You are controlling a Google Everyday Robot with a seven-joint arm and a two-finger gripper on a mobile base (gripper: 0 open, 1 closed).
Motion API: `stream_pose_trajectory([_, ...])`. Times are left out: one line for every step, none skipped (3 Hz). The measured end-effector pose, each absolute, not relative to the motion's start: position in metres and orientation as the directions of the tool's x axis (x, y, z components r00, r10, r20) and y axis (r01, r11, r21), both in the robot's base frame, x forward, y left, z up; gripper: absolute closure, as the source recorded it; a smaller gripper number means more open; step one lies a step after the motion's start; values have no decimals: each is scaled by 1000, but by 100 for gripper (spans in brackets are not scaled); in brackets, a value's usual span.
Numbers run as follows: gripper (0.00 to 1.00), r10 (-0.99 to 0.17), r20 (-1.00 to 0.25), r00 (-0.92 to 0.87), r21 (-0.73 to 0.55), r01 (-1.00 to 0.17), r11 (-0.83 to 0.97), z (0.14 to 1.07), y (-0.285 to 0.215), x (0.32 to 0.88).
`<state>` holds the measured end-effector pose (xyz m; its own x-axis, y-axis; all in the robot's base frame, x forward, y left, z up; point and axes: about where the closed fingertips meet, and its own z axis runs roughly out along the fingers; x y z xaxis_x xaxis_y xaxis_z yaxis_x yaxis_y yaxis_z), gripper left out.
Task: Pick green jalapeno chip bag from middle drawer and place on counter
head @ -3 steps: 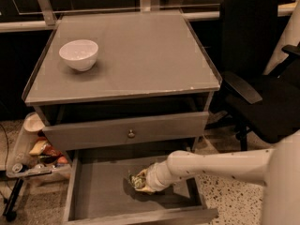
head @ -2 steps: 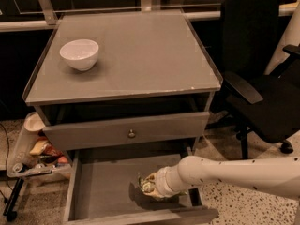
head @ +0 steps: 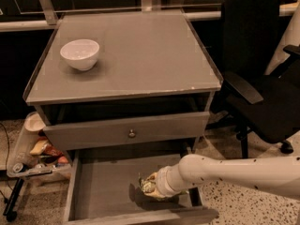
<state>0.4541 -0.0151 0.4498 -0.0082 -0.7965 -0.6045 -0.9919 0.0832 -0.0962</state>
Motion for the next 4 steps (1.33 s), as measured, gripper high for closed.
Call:
stream_pose_trajectory([100,-808,-590,4,-94,-994,64,478,-20,445])
stream_pose_trajectory([100,-832,-552,66,-164,-986,30,534,-28,453])
stream_pose_trajectory([100,-832,-552,66,-164,-986,30,534,-28,453])
stream_pose_trajectory([100,-838,-540,78,-193,-981,32,573,-40,456])
